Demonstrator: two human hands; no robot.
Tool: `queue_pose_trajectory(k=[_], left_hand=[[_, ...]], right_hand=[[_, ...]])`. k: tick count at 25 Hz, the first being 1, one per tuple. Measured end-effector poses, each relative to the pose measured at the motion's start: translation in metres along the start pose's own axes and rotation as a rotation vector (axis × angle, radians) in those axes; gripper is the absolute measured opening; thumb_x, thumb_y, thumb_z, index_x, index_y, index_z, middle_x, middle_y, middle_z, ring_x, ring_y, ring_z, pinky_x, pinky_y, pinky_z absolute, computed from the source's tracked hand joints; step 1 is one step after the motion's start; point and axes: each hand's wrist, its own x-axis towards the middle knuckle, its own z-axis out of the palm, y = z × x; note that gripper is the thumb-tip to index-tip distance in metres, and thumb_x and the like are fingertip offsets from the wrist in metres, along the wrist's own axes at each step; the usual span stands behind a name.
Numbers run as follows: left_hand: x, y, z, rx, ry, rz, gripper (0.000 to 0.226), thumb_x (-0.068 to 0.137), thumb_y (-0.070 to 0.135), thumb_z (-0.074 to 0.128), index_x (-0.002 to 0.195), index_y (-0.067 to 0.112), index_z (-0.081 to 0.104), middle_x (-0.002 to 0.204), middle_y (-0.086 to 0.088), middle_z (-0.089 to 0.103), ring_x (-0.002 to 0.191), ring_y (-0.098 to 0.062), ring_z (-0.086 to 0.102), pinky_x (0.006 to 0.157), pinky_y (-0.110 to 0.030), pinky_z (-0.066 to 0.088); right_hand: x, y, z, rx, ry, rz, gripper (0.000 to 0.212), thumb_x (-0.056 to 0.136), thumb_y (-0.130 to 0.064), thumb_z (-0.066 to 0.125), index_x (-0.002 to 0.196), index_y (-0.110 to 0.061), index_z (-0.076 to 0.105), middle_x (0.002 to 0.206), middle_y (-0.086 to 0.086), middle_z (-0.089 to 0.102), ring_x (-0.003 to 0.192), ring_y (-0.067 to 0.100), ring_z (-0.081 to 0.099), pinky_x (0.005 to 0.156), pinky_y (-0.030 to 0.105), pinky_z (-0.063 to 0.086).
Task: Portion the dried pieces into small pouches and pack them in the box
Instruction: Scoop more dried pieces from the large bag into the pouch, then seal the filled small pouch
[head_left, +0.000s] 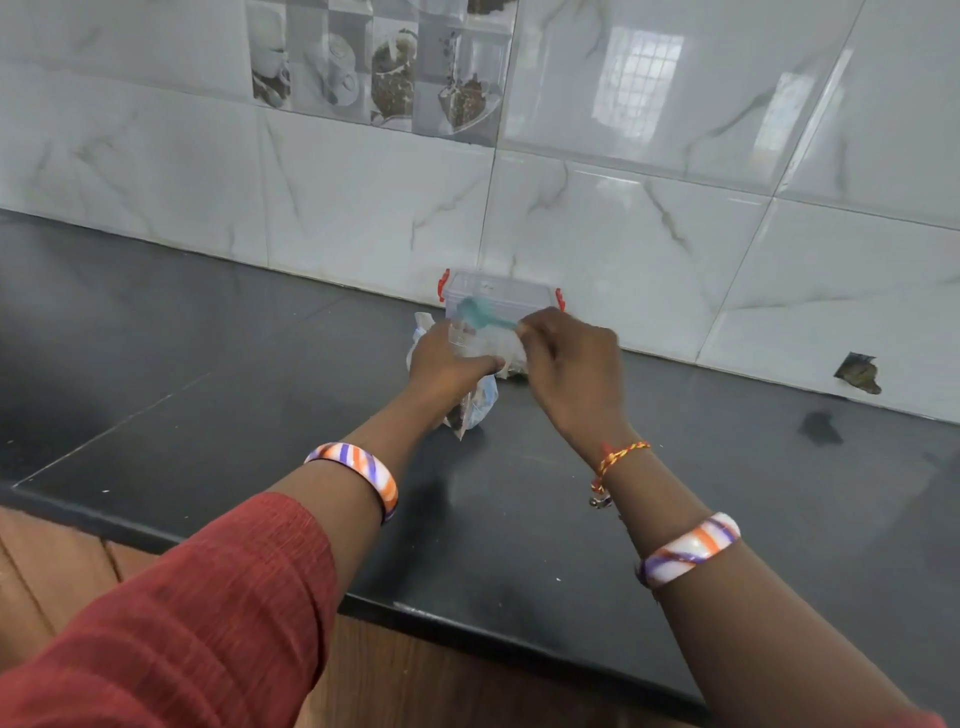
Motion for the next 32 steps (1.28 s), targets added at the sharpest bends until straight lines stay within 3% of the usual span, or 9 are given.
queue_pose_trajectory(k=[3,6,8,13,18,21,25,28,32], left_hand=[[-0.005,0.006,0.012,-0.046,-0.082,-0.005,0.044,0.067,0.019,0.077,0.107,0.013,0.058,0.097,-0.001,0.063,0.085,-0.014,0.06,0.07,-0.018,0.049],[-0.013,0.002,0.027,-0.287,-0.247,-0.127,0.039,0.078,0.007,0.07,0.114,0.007,0.054,0.103,-0.009,0.061,0.093,-0.022,0.057,0.083,-0.034,0.048],[-0.019,-0.01,0.038,-0.366,-0.282,-0.171,0.03,0.083,0.003,0.065,0.112,0.002,0.057,0.102,-0.012,0.063,0.097,-0.025,0.058,0.093,-0.041,0.048],[-0.028,-0.037,0.05,-0.502,-0.232,-0.281,0.007,0.085,0.004,0.062,0.09,0.01,0.062,0.092,-0.012,0.067,0.093,-0.027,0.064,0.095,-0.046,0.05],[-0.022,-0.054,0.054,-0.601,-0.165,-0.283,0.012,0.086,-0.001,0.058,0.087,0.009,0.065,0.067,0.002,0.073,0.064,-0.008,0.069,0.068,-0.027,0.058],[-0.018,-0.061,0.055,-0.533,-0.158,-0.227,0.014,0.083,-0.007,0.06,0.087,0.004,0.068,0.061,0.004,0.072,0.06,-0.004,0.067,0.067,-0.022,0.058],[-0.015,-0.065,0.056,-0.471,-0.192,-0.183,0.017,0.083,-0.01,0.059,0.085,0.004,0.068,0.062,0.004,0.071,0.059,-0.004,0.067,0.066,-0.021,0.059],[-0.017,-0.066,0.054,-0.459,-0.225,-0.174,0.02,0.083,-0.008,0.059,0.084,0.011,0.065,0.075,-0.004,0.07,0.068,-0.011,0.067,0.069,-0.025,0.058],[-0.018,-0.065,0.052,-0.48,-0.296,-0.165,0.014,0.083,-0.006,0.06,0.083,0.008,0.063,0.08,-0.009,0.068,0.071,-0.015,0.067,0.073,-0.03,0.057]], right_hand=[[-0.01,0.032,0.002,0.523,0.318,0.639,0.015,0.09,-0.013,0.054,0.086,-0.01,0.068,0.062,0.0,0.062,0.048,0.002,0.055,0.054,0.019,0.043],[-0.033,0.07,0.014,0.715,0.372,1.104,0.021,0.092,-0.002,0.045,0.1,0.002,0.063,0.062,0.005,0.061,0.04,0.004,0.053,0.038,0.016,0.043],[-0.05,0.083,0.022,0.725,0.305,1.218,0.021,0.092,0.0,0.042,0.099,0.004,0.061,0.063,0.008,0.062,0.044,0.01,0.056,0.036,0.014,0.044],[-0.067,0.09,0.036,0.571,0.209,1.133,0.011,0.092,-0.001,0.044,0.097,-0.003,0.053,0.065,0.007,0.064,0.041,0.009,0.057,0.037,0.017,0.047],[-0.069,0.093,0.041,0.461,0.145,1.063,0.007,0.091,-0.003,0.046,0.093,-0.006,0.052,0.067,0.007,0.064,0.03,0.0,0.052,0.033,0.013,0.042],[-0.069,0.094,0.042,0.415,0.157,1.066,0.002,0.09,-0.01,0.053,0.09,-0.009,0.055,0.07,0.009,0.066,0.039,0.007,0.055,0.039,0.019,0.045],[-0.068,0.096,0.045,0.343,0.175,1.035,0.015,0.089,-0.021,0.057,0.076,-0.014,0.058,0.071,0.008,0.067,0.06,0.019,0.059,0.061,0.033,0.05],[-0.072,0.091,0.043,0.395,0.174,0.943,0.026,0.089,-0.027,0.059,0.071,-0.009,0.066,0.064,0.004,0.061,0.057,0.011,0.05,0.054,0.024,0.041],[-0.074,0.08,0.04,0.608,0.042,0.777,0.009,0.082,-0.016,0.069,0.074,-0.018,0.069,0.064,-0.002,0.065,0.057,0.003,0.057,0.056,0.017,0.048]])
